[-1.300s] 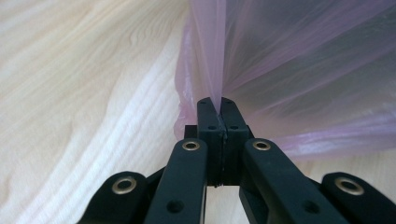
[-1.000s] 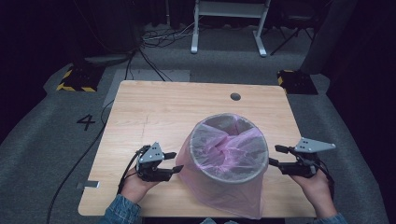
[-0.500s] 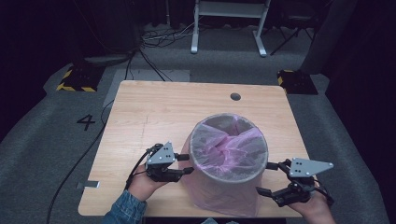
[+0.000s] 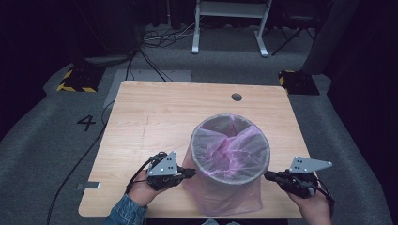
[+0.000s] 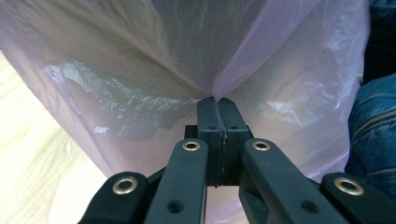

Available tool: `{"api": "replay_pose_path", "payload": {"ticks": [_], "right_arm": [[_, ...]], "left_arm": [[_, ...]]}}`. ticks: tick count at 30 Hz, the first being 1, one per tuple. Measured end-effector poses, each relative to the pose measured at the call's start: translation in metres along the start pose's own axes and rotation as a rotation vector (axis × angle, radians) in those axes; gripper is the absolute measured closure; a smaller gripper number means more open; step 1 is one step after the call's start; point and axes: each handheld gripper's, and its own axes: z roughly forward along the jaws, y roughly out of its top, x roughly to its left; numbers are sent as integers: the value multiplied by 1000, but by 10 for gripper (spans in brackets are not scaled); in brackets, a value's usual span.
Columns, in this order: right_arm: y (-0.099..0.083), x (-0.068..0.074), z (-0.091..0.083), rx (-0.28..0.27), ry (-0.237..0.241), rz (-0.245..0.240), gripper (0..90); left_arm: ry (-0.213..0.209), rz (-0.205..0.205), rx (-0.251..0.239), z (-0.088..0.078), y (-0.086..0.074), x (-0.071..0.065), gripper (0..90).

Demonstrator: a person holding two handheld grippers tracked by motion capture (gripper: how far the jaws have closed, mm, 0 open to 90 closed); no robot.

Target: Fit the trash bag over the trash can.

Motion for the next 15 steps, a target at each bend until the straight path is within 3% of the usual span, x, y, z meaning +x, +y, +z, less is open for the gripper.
{"api": "replay_pose_path", "payload": {"ticks": [2, 4, 5, 6, 7, 10, 13, 15], "right_arm": [[-9, -5, 7, 29, 4, 24, 900], [-15, -8, 8, 8, 61, 52, 898], [-16, -7, 7, -14, 97, 50, 813], [-16, -3, 5, -51, 106, 31, 588], [-15, 1, 3, -87, 104, 3, 474], [-9, 12, -8, -146, 154, -6, 297], [-4, 20, -15, -184, 188, -4, 217], [-1, 25, -15, -200, 177, -7, 161]], "left_arm": [[3, -21, -3, 2, -3, 1, 896], [1, -34, -16, 3, -4, 0, 895], [2, -31, -18, 2, -4, -1, 895], [1, -28, -23, 2, -4, -3, 895], [-1, -21, -24, 1, -3, -5, 895], [-19, -2, -33, -1, -1, -13, 895], [-33, 29, -25, 1, 2, -21, 895], [-35, 52, -10, 4, 3, -25, 895]]}}
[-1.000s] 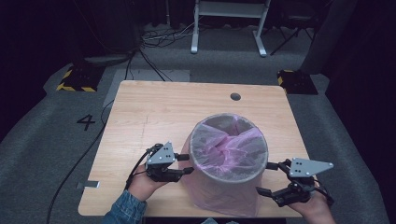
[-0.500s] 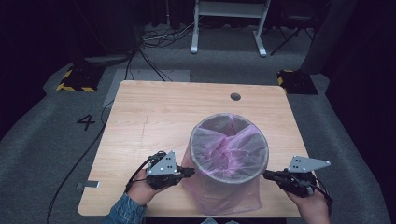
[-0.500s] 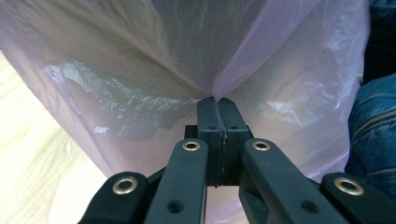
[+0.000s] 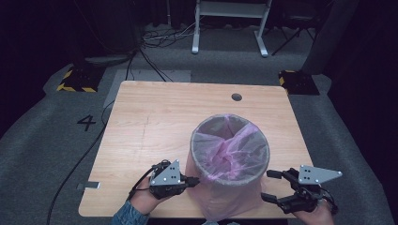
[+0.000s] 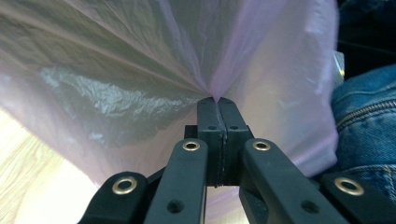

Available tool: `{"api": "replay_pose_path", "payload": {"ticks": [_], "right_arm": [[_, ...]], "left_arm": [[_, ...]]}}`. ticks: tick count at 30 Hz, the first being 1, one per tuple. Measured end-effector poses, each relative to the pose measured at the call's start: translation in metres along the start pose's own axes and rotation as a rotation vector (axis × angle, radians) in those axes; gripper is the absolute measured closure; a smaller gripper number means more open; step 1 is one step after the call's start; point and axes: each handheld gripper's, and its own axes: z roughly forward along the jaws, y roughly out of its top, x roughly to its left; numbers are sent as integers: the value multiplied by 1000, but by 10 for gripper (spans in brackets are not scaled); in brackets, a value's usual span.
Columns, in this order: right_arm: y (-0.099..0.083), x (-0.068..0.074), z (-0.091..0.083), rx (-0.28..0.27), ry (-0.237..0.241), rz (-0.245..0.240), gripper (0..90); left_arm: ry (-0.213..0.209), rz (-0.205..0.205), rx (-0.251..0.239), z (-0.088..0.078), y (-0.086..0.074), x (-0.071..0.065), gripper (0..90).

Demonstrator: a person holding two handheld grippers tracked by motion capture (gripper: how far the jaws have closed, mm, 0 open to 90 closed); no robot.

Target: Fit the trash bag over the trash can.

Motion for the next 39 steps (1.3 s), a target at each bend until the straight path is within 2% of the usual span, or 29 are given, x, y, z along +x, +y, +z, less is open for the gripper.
{"api": "replay_pose_path", "payload": {"ticks": [3, 4, 5, 7, 9, 11, 12, 14, 18, 21, 24, 26, 28, 30, 31, 32, 34, 36, 37, 39], "right_arm": [[3, 4, 11, 5, -39, -22, 145], [4, 4, 17, 18, -54, -21, 156], [5, 4, 21, 33, -75, -24, 217], [5, 4, 25, 60, -116, -38, 411], [6, 3, 26, 87, -134, -36, 692], [6, 1, 24, 84, -133, -18, 851], [6, 0, 23, 84, -138, -14, 891], [6, -2, 21, 84, -145, -3, 898], [3, -10, 13, 80, -179, 18, 899], [0, -15, 8, 66, -187, 37, 898], [1, -18, 5, 57, -196, 39, 896], [3, -22, 3, 52, -198, 44, 895], [7, -24, 2, 52, -194, 34, 893], [11, -24, 3, 53, -195, 13, 892], [13, -24, 3, 52, -193, 5, 892], [15, -24, 3, 49, -189, 1, 892], [17, -25, 4, 47, -181, -4, 894], [16, -27, 5, 52, -171, -2, 896], [15, -29, 6, 57, -170, 2, 897], [9, -35, 11, 83, -164, 18, 899]], "left_arm": [[-9, 15, 2, 4, 3, -2, 895], [-6, 13, 1, 5, 3, -3, 895], [-5, 13, -2, 5, 4, -2, 894], [0, 8, -7, 5, 4, -1, 891], [29, -9, -19, 2, 3, 1, 837], [42, -40, -32, -2, 1, 5, 733], [48, -58, -41, -4, -1, 7, 687], [82, -95, -52, -9, -4, 11, 550], [125, -157, -78, -18, -10, 20, 432], [146, -189, -90, -19, -10, 26, 354], [159, -204, -90, -17, -6, 31, 302], [145, -237, -104, -15, -3, 35, 280], [145, -240, -110, -14, -1, 38, 273], [131, -247, -117, -13, 0, 42, 278], [110, -247, -120, -14, 0, 44, 335], [103, -241, -125, -15, 0, 45, 472], [119, -223, -127, -18, 0, 44, 718], [148, -213, -110, -18, -1, 44, 855], [163, -213, -99, -17, -2, 45, 889], [192, -220, -67, -16, -4, 47, 894]]}}
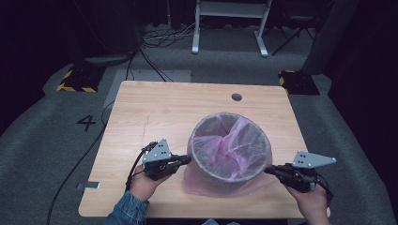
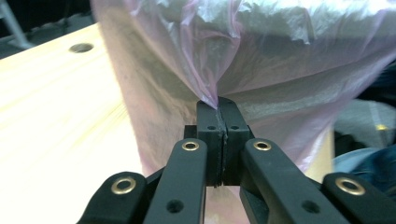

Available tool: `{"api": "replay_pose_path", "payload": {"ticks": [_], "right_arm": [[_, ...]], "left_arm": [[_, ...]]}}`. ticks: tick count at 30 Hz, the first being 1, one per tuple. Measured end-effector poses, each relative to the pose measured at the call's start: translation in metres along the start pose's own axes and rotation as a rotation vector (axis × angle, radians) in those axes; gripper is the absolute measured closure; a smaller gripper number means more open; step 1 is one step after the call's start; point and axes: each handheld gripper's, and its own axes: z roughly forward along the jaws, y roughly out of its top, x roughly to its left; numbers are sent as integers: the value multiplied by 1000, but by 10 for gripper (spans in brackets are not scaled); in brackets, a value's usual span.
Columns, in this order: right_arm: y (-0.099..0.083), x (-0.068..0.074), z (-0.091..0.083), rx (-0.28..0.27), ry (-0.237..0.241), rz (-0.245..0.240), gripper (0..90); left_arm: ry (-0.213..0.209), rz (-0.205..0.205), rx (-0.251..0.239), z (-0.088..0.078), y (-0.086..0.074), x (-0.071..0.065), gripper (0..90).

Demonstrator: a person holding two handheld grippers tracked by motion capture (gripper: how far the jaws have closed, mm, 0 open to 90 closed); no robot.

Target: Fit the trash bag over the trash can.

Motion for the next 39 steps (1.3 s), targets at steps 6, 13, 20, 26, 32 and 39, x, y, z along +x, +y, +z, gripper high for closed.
{"api": "replay_pose_path", "payload": {"ticks": [6, 13, 20, 26, 32, 39], "right_arm": [[-21, -18, 28, 147, -9, 36, 899], [-46, -23, 53, 295, -3, 53, 899], [-67, -22, 47, 363, 0, 72, 898], [-63, -24, 21, 243, 4, 92, 448], [-25, -3, 3, 9, 99, -38, 205], [-6, 7, 17, 93, 80, -73, 831]], "left_arm": [[44, -5, 87, 12, -9, 9, 894], [43, -23, 192, 33, -22, 12, 893], [110, 18, 326, 37, -36, 11, 891], [-1, -19, 189, 13, -33, 11, 603], [-35, 9, 74, 7, -8, 10, 385], [-41, 63, 56, 16, -1, 8, 738]]}}
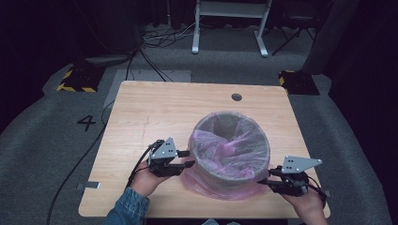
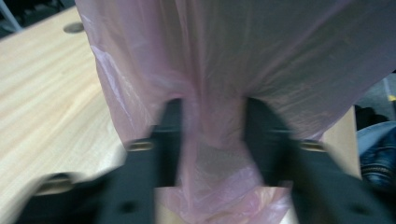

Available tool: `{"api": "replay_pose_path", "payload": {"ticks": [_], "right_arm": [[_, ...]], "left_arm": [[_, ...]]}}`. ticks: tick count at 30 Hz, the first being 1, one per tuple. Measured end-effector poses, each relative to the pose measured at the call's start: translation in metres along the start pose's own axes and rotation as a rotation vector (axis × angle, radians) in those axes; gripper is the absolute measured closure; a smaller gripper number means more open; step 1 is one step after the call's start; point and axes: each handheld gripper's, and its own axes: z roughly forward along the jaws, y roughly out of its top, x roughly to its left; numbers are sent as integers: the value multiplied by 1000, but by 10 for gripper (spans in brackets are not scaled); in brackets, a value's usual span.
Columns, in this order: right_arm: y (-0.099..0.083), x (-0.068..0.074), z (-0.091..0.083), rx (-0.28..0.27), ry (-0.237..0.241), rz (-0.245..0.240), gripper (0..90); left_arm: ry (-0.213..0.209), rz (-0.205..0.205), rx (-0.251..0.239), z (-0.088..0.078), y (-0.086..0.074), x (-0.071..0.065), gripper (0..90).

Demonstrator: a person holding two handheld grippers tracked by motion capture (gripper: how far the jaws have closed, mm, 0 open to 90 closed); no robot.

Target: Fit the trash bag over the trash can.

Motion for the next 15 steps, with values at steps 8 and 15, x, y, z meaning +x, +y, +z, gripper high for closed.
{"api": "replay_pose_path", "payload": {"ticks": [8, 15], "right_arm": [[-26, -17, 27, 112, -8, 106, 894], [-43, -18, 44, 195, -10, 131, 893]], "left_arm": [[42, 30, 108, 17, -9, -5, 900], [35, -5, 155, 33, -22, 0, 900]]}}
